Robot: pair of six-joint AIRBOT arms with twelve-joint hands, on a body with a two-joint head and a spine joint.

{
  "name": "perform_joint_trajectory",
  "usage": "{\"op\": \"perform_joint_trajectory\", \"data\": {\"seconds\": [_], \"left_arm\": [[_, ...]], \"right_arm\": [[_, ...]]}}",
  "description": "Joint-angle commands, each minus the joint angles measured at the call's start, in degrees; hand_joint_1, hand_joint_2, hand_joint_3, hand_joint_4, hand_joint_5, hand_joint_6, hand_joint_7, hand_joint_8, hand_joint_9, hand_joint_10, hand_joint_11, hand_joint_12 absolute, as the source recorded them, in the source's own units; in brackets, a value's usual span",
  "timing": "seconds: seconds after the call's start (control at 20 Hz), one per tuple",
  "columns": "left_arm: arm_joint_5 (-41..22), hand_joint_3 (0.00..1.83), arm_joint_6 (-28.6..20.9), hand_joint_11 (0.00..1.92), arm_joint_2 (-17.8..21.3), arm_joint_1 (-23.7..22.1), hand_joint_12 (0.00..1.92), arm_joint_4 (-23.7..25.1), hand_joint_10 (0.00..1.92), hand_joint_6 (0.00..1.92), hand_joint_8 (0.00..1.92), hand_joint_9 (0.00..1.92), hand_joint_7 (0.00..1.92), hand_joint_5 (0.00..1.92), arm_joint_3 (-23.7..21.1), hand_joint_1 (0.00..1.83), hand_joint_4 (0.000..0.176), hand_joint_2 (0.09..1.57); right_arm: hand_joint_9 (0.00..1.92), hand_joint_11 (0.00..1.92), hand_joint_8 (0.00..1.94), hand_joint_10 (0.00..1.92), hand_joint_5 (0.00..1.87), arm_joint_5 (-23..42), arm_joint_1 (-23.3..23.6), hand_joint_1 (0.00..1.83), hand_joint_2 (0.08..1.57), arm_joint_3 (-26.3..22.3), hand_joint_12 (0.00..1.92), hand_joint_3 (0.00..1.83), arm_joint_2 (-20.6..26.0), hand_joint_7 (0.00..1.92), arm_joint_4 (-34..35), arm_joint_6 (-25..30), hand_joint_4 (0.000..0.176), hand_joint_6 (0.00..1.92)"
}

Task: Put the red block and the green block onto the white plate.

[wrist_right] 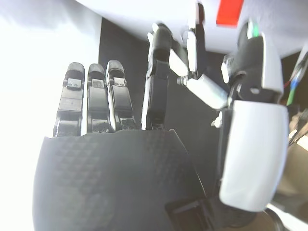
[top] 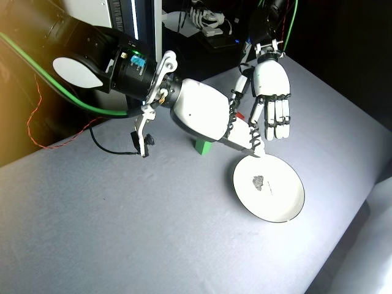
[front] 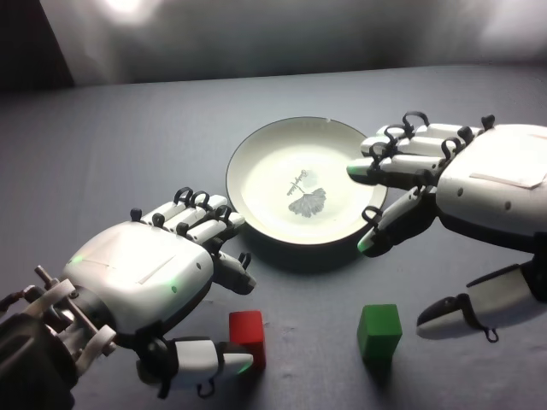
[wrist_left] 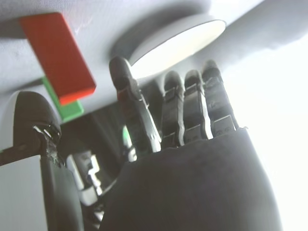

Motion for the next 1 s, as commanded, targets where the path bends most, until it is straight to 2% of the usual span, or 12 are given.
{"op": "perform_joint_trajectory", "data": {"seconds": [0.0,0.05,0.1,0.2,0.3,0.35,0.4,0.5,0.6,0.65,0.9,0.95], "left_arm": [[-5.25,0.00,0.17,0.00,-0.12,-0.12,0.13,2.21,0.00,0.00,0.00,0.00,0.15,0.75,-0.12,0.58,0.119,1.08],[-5.53,0.00,0.23,0.00,-0.41,0.11,0.14,2.19,0.00,0.00,0.00,0.01,0.15,0.77,-0.03,0.60,0.113,1.08],[-5.71,0.00,0.25,0.00,-0.70,0.31,0.14,2.19,0.00,0.00,0.00,0.00,0.14,0.77,0.06,0.60,0.124,1.08],[-5.95,0.00,0.29,0.00,-1.35,0.70,0.21,2.18,0.00,0.00,0.00,0.02,0.16,0.78,0.25,0.64,0.121,1.07],[-6.14,0.00,0.31,0.00,-1.84,0.92,0.15,2.18,0.00,0.00,0.00,0.01,0.14,0.78,0.43,0.64,0.117,1.08],[-6.20,0.00,0.45,0.00,-2.14,0.99,0.19,2.18,0.00,0.01,0.01,0.03,0.18,0.81,0.55,0.67,0.124,1.06],[-6.22,0.00,0.58,0.00,-2.55,1.08,0.15,2.18,0.00,0.00,0.00,0.02,0.18,0.81,0.75,0.66,0.124,1.07],[-6.22,0.00,0.61,0.00,-3.16,1.13,0.25,2.28,0.00,0.00,0.00,0.04,0.17,0.79,1.16,0.62,0.130,1.08],[-6.24,0.00,0.65,0.00,-3.47,1.13,0.28,2.28,0.00,0.00,0.00,0.04,0.17,0.78,1.37,0.62,0.127,1.08],[-6.29,0.00,0.65,0.00,-3.64,1.13,0.28,2.28,0.00,0.01,0.01,0.04,0.19,0.80,1.45,0.65,0.116,1.07],[-6.46,0.00,0.76,0.00,-3.95,1.17,0.25,2.28,0.00,0.00,0.00,0.04,0.18,0.80,1.59,0.65,0.116,1.07],[-6.68,0.00,0.77,0.00,-4.07,1.17,0.25,2.28,0.00,0.00,0.00,0.04,0.18,0.80,1.65,0.62,0.135,1.07]], "right_arm": [[0.00,0.00,0.01,0.00,0.80,7.76,0.22,0.83,0.86,-0.10,0.00,0.00,0.58,0.12,-1.38,0.76,0.119,0.02],[0.00,0.00,0.00,0.00,0.81,8.97,-0.42,0.84,0.86,-0.08,0.00,0.00,0.59,0.11,-3.44,1.40,0.122,0.02],[0.00,0.00,0.01,0.00,0.82,9.26,-0.68,0.85,0.86,-0.09,0.00,0.00,0.60,0.12,-3.62,2.19,0.122,0.03],[0.00,0.00,0.01,0.00,0.84,9.44,-0.70,0.86,0.85,-0.17,0.00,0.00,0.34,0.14,-3.61,2.39,0.118,0.03],[0.00,0.00,0.01,0.00,0.84,9.57,-0.78,0.84,0.85,-0.16,0.00,0.00,-0.15,0.15,-3.57,1.51,0.129,0.02],[0.00,0.00,0.01,0.00,0.85,9.56,-0.92,0.86,0.85,-0.16,0.00,0.00,-0.62,0.16,-3.51,0.37,0.122,0.03],[0.00,0.00,0.02,0.00,0.87,9.56,-1.34,0.90,0.85,-0.14,0.00,0.00,-1.41,0.18,-3.50,-0.95,0.083,0.03],[0.01,0.00,0.00,0.00,0.86,8.93,-1.59,0.86,0.86,0.09,0.00,0.00,-2.83,0.15,-1.90,-2.99,0.107,0.02],[0.01,0.00,0.00,0.00,0.86,7.64,-1.36,0.86,0.86,0.92,0.00,0.00,-4.27,0.14,0.83,-4.47,0.106,0.02],[0.02,0.00,0.02,0.01,0.87,7.54,-1.31,0.89,0.85,1.22,0.00,0.00,-4.77,0.18,1.44,-4.66,0.087,0.02],[0.01,0.00,0.00,0.00,0.88,7.62,-1.71,0.86,0.85,3.81,0.00,0.00,-8.36,0.16,1.45,-6.97,0.110,0.01],[0.02,0.00,0.01,0.00,0.88,7.65,-2.02,0.85,0.86,4.24,0.00,0.00,-8.63,0.17,1.45,-6.97,0.104,0.01]]}}
